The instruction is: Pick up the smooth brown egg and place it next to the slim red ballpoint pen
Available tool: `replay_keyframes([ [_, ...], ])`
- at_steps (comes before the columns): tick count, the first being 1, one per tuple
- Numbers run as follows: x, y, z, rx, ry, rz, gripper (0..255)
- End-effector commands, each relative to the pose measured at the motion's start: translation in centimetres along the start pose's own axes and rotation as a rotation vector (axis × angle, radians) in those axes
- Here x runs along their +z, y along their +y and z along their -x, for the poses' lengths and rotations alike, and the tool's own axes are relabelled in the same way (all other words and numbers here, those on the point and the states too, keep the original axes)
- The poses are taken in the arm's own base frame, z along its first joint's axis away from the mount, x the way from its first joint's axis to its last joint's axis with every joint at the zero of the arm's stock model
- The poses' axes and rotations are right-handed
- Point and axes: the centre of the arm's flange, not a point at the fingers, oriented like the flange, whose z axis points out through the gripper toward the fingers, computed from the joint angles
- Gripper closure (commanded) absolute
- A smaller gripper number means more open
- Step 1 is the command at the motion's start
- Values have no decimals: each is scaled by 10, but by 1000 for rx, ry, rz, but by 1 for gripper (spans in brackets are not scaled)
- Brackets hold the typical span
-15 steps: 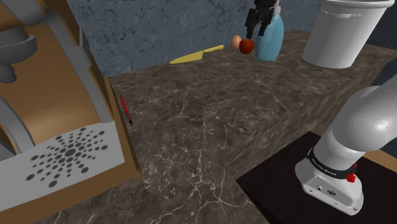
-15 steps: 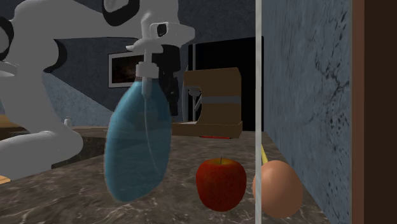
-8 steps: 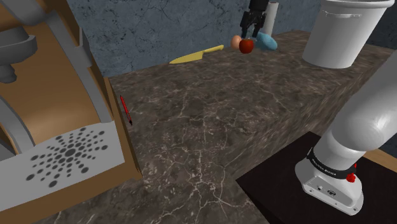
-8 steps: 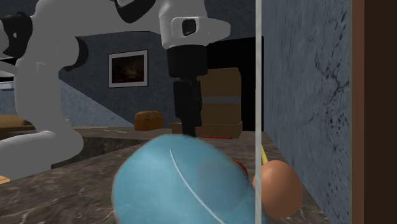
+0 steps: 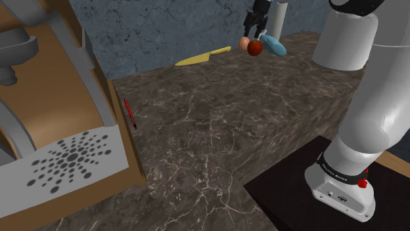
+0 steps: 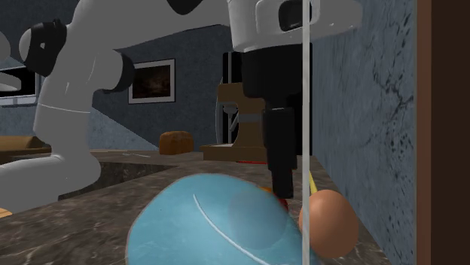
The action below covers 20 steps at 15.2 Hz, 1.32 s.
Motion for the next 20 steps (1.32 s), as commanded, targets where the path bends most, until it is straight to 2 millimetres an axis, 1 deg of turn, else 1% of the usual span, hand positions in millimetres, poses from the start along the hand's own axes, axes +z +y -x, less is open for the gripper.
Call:
replay_keyframes([
  [1, 2, 22, -19, 5, 7, -23, 0],
  [3, 5, 38, -35, 10, 13, -41, 0],
  [11, 45, 37, -35, 10, 13, -41, 0],
  [18, 45, 37, -35, 10, 13, -41, 0],
  [19, 45, 37, -35, 10, 13, -41, 255],
  [20, 45, 37, -35, 10, 13, -41, 255],
])
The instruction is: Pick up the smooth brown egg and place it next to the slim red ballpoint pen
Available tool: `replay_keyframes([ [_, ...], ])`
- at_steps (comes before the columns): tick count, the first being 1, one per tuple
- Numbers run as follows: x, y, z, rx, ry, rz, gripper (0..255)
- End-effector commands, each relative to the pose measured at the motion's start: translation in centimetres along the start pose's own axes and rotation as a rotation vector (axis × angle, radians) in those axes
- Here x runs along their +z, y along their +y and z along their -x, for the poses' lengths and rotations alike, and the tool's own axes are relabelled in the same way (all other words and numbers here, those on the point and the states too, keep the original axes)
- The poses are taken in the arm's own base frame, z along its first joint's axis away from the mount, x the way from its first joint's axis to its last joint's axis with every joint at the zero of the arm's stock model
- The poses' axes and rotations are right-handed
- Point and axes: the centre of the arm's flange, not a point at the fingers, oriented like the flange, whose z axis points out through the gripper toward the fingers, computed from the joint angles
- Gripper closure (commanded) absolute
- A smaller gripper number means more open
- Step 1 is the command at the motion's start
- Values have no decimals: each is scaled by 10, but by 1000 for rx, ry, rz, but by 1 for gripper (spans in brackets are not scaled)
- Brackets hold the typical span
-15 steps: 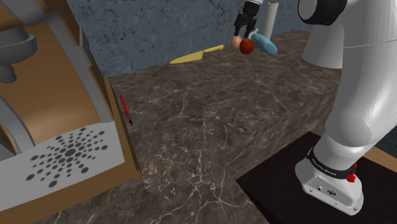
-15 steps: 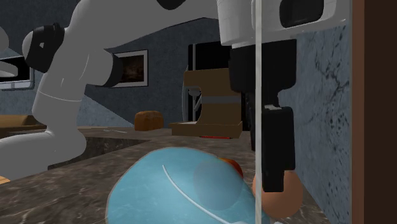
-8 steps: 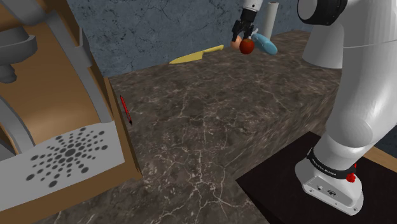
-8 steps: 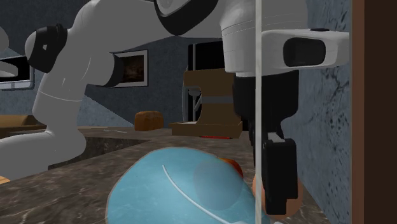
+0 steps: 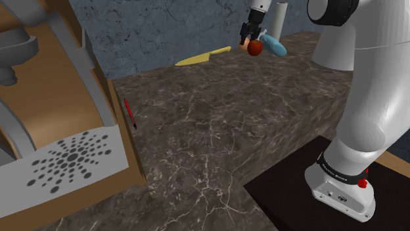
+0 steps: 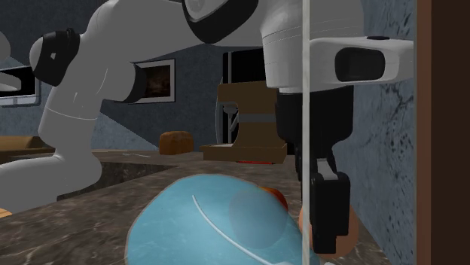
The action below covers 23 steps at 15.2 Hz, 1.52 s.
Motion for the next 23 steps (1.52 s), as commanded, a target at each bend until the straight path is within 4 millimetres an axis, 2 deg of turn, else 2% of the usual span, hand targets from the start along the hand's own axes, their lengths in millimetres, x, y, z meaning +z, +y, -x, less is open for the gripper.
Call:
replay_keyframes([
  [1, 0, 0, 0, 0, -1, 0, 255],
  [8, 0, 0, 0, 0, -1, 0, 255],
  [23, -75, -23, -7, 0, -1, 0, 255],
])
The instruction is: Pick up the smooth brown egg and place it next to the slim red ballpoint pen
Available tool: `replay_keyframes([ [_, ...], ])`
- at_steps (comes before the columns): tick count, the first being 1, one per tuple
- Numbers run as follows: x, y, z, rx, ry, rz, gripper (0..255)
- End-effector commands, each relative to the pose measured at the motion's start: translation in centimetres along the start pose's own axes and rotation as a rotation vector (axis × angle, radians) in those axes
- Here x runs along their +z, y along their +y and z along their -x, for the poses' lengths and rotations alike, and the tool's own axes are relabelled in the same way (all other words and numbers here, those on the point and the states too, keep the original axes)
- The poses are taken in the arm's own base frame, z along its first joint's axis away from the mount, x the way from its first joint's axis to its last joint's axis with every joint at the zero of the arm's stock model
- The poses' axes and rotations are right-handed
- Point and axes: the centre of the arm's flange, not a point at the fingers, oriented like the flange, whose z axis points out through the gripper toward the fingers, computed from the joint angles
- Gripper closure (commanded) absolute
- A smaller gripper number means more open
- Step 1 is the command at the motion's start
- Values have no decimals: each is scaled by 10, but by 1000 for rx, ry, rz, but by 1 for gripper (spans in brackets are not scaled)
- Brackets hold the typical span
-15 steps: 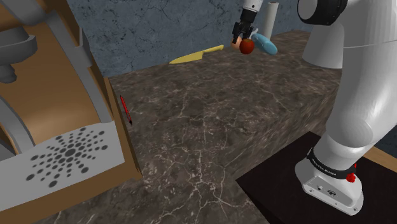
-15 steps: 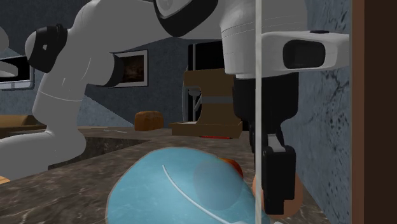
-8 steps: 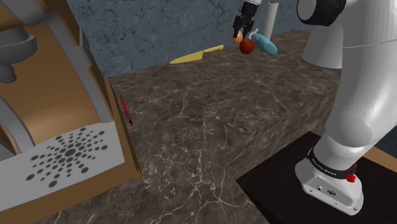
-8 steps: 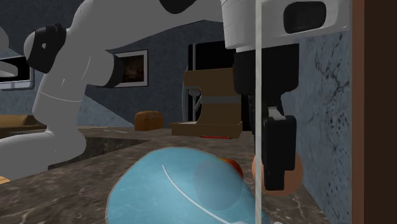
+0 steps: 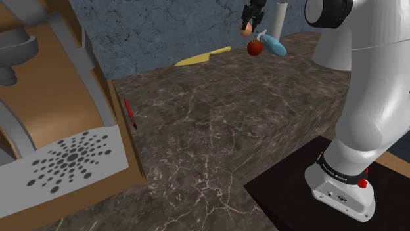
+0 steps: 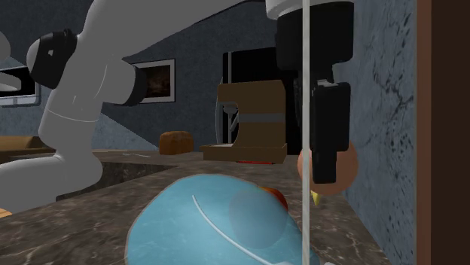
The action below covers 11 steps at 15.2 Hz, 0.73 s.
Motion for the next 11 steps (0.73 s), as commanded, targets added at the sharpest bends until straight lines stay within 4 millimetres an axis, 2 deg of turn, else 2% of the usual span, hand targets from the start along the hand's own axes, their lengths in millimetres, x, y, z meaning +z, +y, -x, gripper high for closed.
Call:
replay_keyframes([
  [1, -6, -2, -1, 0, 0, 0, 255],
  [11, 13, -123, 50, 0, 0, 0, 255],
])
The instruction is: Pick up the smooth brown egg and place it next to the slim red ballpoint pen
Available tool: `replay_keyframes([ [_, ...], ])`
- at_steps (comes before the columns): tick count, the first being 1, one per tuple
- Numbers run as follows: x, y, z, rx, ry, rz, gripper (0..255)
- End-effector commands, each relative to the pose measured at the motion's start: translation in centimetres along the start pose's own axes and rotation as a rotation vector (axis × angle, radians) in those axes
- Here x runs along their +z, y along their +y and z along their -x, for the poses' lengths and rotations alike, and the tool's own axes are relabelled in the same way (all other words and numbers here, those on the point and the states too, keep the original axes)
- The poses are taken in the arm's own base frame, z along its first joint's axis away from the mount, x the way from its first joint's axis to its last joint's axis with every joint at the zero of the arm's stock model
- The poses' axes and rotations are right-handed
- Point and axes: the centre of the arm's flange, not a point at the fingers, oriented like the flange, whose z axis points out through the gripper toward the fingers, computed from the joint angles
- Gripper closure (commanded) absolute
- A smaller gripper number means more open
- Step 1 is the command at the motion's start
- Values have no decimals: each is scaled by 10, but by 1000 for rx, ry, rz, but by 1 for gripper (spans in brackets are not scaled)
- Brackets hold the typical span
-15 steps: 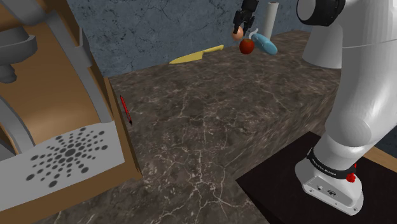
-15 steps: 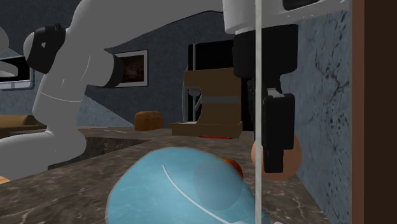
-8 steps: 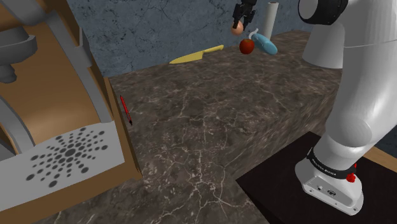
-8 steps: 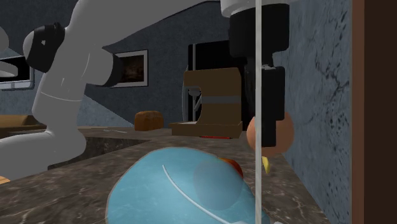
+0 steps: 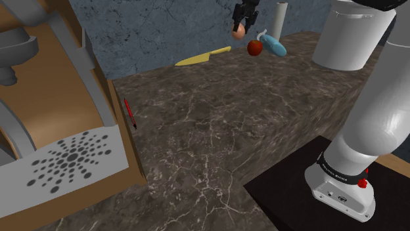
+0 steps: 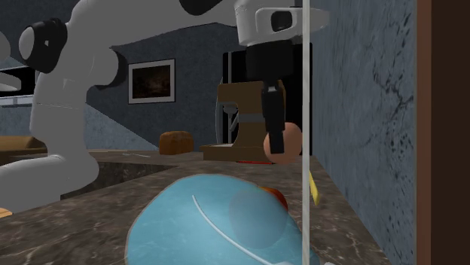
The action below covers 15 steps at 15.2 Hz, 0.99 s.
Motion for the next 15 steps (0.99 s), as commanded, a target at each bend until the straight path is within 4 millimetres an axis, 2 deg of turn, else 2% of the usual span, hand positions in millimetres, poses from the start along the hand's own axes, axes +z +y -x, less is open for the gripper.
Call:
replay_keyframes([
  [1, 5, -23, 10, 1, 0, 0, 255],
  [15, 31, -191, 81, 1, 0, 0, 255],
])
